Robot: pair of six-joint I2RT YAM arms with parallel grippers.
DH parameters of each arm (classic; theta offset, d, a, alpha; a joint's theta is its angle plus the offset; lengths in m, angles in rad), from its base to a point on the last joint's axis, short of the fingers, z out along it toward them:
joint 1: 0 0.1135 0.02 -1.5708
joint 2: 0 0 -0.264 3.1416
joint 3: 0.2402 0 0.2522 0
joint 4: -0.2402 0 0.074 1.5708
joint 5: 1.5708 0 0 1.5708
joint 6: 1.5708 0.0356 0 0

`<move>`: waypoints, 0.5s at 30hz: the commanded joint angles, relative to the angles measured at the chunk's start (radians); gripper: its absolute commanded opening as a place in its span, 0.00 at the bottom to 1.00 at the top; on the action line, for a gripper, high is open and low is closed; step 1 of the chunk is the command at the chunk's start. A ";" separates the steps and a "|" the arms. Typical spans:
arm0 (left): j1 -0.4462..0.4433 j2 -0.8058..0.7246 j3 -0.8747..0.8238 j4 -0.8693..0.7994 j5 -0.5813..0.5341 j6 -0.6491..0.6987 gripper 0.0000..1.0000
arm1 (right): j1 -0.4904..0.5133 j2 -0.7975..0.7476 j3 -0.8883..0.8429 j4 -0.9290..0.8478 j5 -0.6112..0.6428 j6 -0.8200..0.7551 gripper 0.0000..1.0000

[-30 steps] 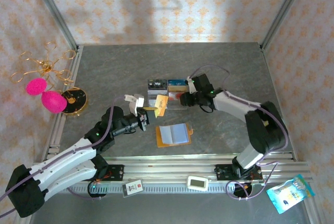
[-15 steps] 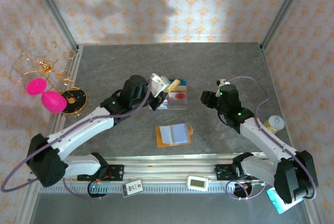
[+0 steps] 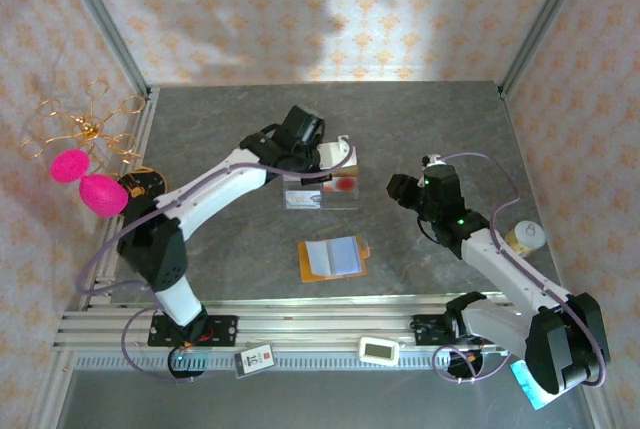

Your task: Take the credit cards out of the card holder

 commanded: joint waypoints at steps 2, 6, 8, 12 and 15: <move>0.015 0.052 0.081 -0.159 0.036 0.139 0.00 | -0.009 0.025 0.021 -0.009 0.029 -0.001 0.43; 0.014 0.073 0.076 -0.126 0.026 0.167 0.00 | -0.020 0.052 0.036 -0.020 0.042 -0.013 0.43; 0.014 0.077 0.072 -0.122 0.019 0.174 0.00 | -0.025 0.063 0.042 -0.023 0.052 -0.016 0.43; 0.016 0.066 0.013 -0.054 0.026 0.181 0.00 | -0.029 0.087 0.059 -0.020 0.055 -0.023 0.43; 0.020 0.089 0.007 -0.026 0.016 0.170 0.00 | -0.031 0.105 0.073 -0.022 0.054 -0.032 0.43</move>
